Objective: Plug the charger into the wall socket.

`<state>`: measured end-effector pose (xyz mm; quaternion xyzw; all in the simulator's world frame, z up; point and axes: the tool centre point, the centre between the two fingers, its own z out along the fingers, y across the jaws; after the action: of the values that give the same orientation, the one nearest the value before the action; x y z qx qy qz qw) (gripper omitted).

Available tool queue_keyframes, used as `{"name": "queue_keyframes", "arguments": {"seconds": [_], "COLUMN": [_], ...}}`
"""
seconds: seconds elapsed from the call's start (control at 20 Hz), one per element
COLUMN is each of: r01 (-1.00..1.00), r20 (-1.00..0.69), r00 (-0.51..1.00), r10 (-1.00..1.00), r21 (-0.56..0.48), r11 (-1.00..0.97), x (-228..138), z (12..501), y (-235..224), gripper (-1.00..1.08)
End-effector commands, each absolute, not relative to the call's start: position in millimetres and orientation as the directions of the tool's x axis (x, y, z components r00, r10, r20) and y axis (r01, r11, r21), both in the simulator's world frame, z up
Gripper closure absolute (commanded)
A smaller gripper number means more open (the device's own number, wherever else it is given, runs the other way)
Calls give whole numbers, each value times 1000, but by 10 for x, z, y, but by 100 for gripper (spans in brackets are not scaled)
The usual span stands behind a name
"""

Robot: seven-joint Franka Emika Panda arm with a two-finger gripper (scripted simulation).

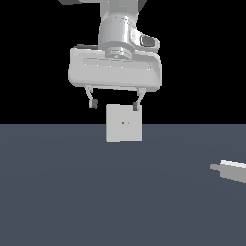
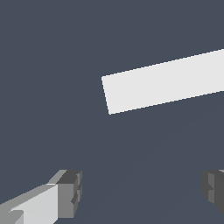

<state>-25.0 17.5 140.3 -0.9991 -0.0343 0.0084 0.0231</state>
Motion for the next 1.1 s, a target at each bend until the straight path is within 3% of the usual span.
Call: {"name": "queue_keyframes", "arguments": {"seconds": [0.0,1.05], "r01": [93,370], "r20": [-5,105], "r00": [996,926], "r10": [94,363], "r21": [-48,-50], "r11": [-994,-928], "x": [-300,-709], "z": [1385,1144], "y": [110,-664], "gripper": [-92,-92]}}
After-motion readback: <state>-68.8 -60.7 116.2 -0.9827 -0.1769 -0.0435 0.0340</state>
